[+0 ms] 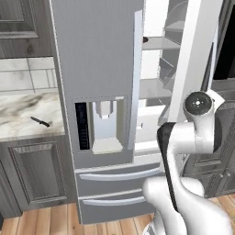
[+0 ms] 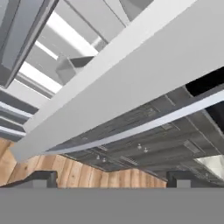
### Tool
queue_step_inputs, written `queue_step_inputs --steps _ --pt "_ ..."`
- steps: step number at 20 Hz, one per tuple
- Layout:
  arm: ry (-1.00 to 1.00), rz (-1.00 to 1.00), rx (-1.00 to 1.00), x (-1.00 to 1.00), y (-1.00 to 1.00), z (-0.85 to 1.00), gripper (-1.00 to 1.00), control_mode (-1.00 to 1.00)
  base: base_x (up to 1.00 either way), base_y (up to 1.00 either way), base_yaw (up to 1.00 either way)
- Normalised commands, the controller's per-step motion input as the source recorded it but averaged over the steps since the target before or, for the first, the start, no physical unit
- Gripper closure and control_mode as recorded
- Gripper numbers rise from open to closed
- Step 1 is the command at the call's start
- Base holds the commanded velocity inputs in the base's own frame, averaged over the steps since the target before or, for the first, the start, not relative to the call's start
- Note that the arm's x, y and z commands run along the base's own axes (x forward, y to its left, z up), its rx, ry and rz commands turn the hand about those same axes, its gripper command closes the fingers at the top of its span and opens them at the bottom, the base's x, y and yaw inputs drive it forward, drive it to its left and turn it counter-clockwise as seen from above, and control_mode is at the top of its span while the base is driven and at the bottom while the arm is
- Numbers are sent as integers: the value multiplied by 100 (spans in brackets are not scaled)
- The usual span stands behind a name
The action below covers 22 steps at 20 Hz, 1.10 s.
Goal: Retrieve the butter from the fridge and place it on a plate on the dining table. Then retrieve the butter knife by the fridge and place it near the plate.
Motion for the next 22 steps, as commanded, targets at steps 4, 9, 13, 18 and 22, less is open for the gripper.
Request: queue_step_inputs --steps 4,9,13,18,22 --pt "31 5 -53 12 59 -30 -100 -100 0 0 0" --pt "53 12 -37 34 24 -3 -100 -100 0 0 0" --pt "37 0 -11 37 0 -16 -100 -100 0 0 0" --pt "45 1 -9 50 0 -19 -100 -100 0 0 0" --pt "21 0 0 28 -1 -33 -100 -100 0 0 0"
